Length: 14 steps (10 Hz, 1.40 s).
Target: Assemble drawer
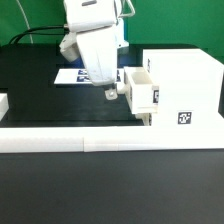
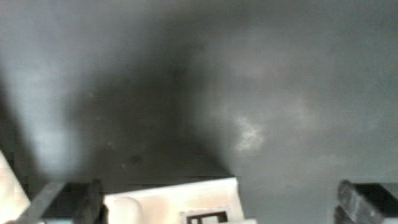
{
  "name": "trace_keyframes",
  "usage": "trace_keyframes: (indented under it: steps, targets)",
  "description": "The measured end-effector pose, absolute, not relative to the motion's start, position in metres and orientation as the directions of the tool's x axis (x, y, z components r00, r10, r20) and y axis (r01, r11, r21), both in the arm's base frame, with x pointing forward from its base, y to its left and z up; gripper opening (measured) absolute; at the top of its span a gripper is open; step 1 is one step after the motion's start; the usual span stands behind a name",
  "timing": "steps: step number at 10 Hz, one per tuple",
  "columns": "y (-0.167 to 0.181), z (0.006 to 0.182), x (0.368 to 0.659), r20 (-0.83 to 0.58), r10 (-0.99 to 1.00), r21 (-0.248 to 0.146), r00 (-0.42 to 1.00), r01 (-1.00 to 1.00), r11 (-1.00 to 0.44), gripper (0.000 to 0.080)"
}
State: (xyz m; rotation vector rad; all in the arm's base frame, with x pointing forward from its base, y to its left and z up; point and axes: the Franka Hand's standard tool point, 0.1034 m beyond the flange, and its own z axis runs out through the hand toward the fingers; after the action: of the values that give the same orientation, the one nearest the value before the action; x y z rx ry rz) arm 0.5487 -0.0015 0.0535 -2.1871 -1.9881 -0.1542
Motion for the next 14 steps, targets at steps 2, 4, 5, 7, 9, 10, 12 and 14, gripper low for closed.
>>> trace_keyframes:
  steps: [2, 4, 5, 7, 9, 10, 12, 14]
  targets:
    - [0.009, 0.05, 0.546, 0.194, 0.973, -0.058, 0.123, 0.992, -0.114, 0.0649]
    - [0.02, 0.048, 0.543, 0.195, 0.97, -0.066, 0.142, 0.989, -0.132, 0.0649]
    - [0.026, 0.048, 0.543, 0.195, 0.969, -0.067, 0.152, 0.988, -0.142, 0.0649]
    - [0.03, 0.048, 0.543, 0.193, 0.967, -0.07, 0.165, 0.986, -0.155, 0.0649]
    - [0.025, 0.05, 0.544, 0.192, 0.966, -0.069, 0.175, 0.984, -0.165, 0.0649]
    - [0.018, 0.052, 0.544, 0.189, 0.964, -0.067, 0.185, 0.982, -0.176, 0.0649]
    - [0.009, 0.061, 0.537, 0.178, 0.959, -0.059, 0.222, 0.975, -0.215, 0.0649]
    - [0.009, 0.06, 0.534, 0.176, 0.956, -0.061, 0.235, 0.972, -0.228, 0.0649]
